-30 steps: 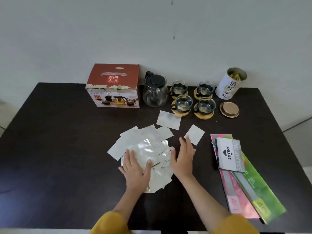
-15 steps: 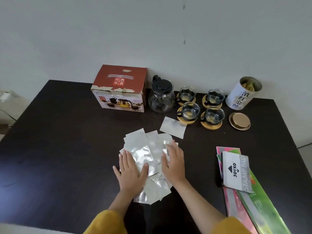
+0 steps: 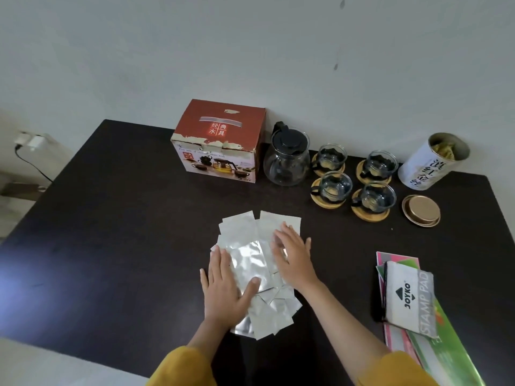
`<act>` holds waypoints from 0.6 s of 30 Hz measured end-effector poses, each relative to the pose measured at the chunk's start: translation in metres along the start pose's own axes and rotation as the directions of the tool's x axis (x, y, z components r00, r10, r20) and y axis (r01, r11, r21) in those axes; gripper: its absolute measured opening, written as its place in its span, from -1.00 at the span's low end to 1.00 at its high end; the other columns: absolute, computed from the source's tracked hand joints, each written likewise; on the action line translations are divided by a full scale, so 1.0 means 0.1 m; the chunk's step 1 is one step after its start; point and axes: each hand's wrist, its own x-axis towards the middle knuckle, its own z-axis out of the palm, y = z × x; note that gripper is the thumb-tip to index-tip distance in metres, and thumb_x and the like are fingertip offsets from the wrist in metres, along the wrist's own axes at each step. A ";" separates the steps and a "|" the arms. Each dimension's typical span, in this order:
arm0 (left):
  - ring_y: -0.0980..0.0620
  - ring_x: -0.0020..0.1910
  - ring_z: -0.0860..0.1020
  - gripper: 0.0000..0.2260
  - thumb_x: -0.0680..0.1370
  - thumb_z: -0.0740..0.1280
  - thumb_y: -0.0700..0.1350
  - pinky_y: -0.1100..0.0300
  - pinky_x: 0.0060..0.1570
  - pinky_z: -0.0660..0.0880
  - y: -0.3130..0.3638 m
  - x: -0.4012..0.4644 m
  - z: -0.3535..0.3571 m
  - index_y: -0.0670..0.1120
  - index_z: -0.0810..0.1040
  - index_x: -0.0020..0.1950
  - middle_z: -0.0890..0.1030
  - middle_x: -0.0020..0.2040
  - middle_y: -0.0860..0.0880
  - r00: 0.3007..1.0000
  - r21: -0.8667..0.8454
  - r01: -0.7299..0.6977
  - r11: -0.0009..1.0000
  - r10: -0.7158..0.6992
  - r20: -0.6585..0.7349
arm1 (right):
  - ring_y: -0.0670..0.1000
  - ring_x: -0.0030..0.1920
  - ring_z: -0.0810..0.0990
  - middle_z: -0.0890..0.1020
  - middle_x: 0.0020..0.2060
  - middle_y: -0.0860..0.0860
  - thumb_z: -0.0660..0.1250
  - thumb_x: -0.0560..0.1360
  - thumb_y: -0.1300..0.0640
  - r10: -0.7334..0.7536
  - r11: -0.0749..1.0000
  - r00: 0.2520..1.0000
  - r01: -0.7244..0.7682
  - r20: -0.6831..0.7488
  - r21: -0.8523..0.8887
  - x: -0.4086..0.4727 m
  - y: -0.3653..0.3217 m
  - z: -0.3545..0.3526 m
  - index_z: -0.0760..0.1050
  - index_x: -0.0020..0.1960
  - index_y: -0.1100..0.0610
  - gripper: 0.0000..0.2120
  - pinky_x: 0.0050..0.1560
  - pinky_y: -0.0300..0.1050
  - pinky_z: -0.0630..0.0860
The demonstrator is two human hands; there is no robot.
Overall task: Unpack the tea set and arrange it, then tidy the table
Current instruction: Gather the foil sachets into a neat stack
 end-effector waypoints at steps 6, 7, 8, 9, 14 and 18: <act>-0.13 0.44 0.23 -0.21 0.42 0.11 0.33 -0.12 0.38 0.17 0.05 0.16 -0.16 -0.21 0.23 0.44 0.21 0.46 -0.13 0.973 -0.232 0.094 0.968 -0.139 -0.183 | -0.04 0.55 -0.08 0.00 0.56 -0.02 0.15 0.48 -0.34 0.006 1.000 0.986 -0.003 -0.167 0.019 -0.63 0.01 -0.01 0.23 0.49 0.04 -0.29 0.49 0.25 -0.18; -0.13 0.44 0.23 -0.21 0.42 0.10 0.34 -0.14 0.38 0.16 0.05 0.24 -0.19 -0.22 0.24 0.44 0.21 0.47 -0.13 0.971 -0.223 0.102 0.969 -0.146 -0.191 | -0.03 0.55 -0.16 -0.09 0.57 -0.02 0.18 0.43 -0.41 -0.036 0.998 0.995 0.031 -0.094 -0.056 -0.76 0.01 -0.01 0.15 0.53 0.01 -0.19 0.45 0.19 -0.31; -0.12 0.46 0.20 -0.20 0.42 0.09 0.35 -0.16 0.39 0.12 0.05 0.33 -0.22 -0.21 0.23 0.45 0.19 0.49 -0.11 0.971 -0.210 0.110 0.972 -0.149 -0.185 | -0.03 0.54 -0.26 -0.19 0.56 -0.02 0.19 0.38 -0.48 -0.076 0.987 0.997 0.075 0.000 -0.141 -0.88 0.00 0.01 0.05 0.56 -0.02 -0.08 0.39 0.16 -0.41; -0.11 0.48 0.15 -0.20 0.42 0.07 0.35 -0.19 0.41 0.07 0.06 0.43 -0.25 -0.19 0.21 0.47 0.15 0.52 -0.09 0.975 -0.192 0.119 0.974 -0.151 -0.162 | -0.02 0.53 -0.33 -0.27 0.55 -0.01 0.18 0.33 -0.53 -0.101 0.967 0.991 0.119 0.089 -0.227 -0.98 0.00 0.04 -0.04 0.57 -0.04 0.00 0.35 0.18 -0.45; -0.02 0.54 -0.07 -0.43 0.57 0.09 0.23 -0.23 0.43 -0.19 0.11 0.95 -0.32 0.06 0.11 0.53 0.03 0.56 0.08 0.987 -0.131 0.145 0.981 -0.134 0.090 | 0.18 0.54 -0.03 0.02 0.55 0.20 0.09 0.25 -0.61 -0.031 0.843 0.958 0.179 0.285 -0.508 -1.13 -0.01 0.28 0.10 0.56 0.10 0.11 0.32 0.41 0.02; -0.04 0.52 0.04 -0.56 0.59 0.09 0.18 -0.25 0.43 -0.15 0.15 1.03 -0.32 0.10 0.31 0.44 0.19 0.51 0.11 0.984 -0.091 0.137 0.986 -0.125 0.129 | 0.21 0.51 0.14 0.12 0.53 0.22 0.11 0.29 -0.54 -0.009 0.828 0.972 0.139 0.236 -0.542 -0.85 -0.13 0.35 0.19 0.53 0.17 0.05 0.31 0.38 0.14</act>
